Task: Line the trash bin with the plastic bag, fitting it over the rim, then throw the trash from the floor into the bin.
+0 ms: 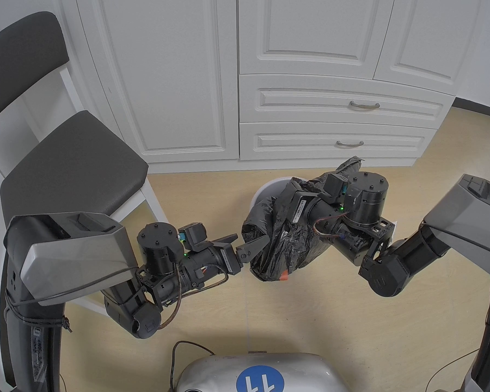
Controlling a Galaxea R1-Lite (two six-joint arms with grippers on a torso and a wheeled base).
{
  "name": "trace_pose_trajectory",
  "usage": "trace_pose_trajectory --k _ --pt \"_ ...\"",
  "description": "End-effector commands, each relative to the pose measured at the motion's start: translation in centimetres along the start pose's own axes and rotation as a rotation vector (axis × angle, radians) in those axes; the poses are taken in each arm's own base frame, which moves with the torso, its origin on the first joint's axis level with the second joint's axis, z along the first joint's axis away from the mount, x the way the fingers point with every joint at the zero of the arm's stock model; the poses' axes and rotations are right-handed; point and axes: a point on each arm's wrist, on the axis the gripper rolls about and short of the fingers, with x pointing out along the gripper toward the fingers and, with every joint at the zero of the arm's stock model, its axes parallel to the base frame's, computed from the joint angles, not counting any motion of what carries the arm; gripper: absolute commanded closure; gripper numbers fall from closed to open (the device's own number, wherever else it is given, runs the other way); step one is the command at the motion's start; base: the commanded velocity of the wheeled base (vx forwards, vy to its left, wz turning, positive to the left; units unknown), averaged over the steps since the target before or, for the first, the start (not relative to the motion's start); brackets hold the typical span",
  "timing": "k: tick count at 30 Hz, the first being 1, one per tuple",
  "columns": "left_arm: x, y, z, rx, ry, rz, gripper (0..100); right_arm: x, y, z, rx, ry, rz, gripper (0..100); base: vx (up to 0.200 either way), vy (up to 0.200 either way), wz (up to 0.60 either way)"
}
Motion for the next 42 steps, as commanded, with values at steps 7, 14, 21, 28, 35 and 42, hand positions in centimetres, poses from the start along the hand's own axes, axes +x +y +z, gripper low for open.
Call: trace_pose_trajectory --k 7,14,21,28,35,42 --pt "-0.1 -0.8 -0.8 -0.005 0.027 -0.014 0 0.9 0.1 -0.5 0.027 -0.008 0.001 100 0.000 0.000 0.00" --pt "0.1 -0.9 -0.9 -0.003 0.029 -0.021 0 1.2 0.5 -0.7 0.055 -0.011 0.009 100 0.000 0.000 0.00" --pt "1.2 0.0 -1.8 -0.004 0.033 -0.019 0 1.0 1.2 -1.0 0.057 -0.005 0.023 100 0.000 0.000 0.00" --pt "2.3 0.8 -2.6 -0.003 0.029 -0.021 0 0.9 1.6 -1.1 0.057 -0.001 0.032 100 0.000 0.000 0.00" --pt "2.8 0.7 -2.4 0.003 0.016 -0.033 0 0.8 2.0 -1.3 0.059 0.002 0.040 100 0.000 0.000 0.00" --pt "3.1 0.8 -2.4 0.007 0.010 -0.036 0 0.8 1.9 -1.4 0.058 0.003 0.040 100 0.000 0.000 0.00"
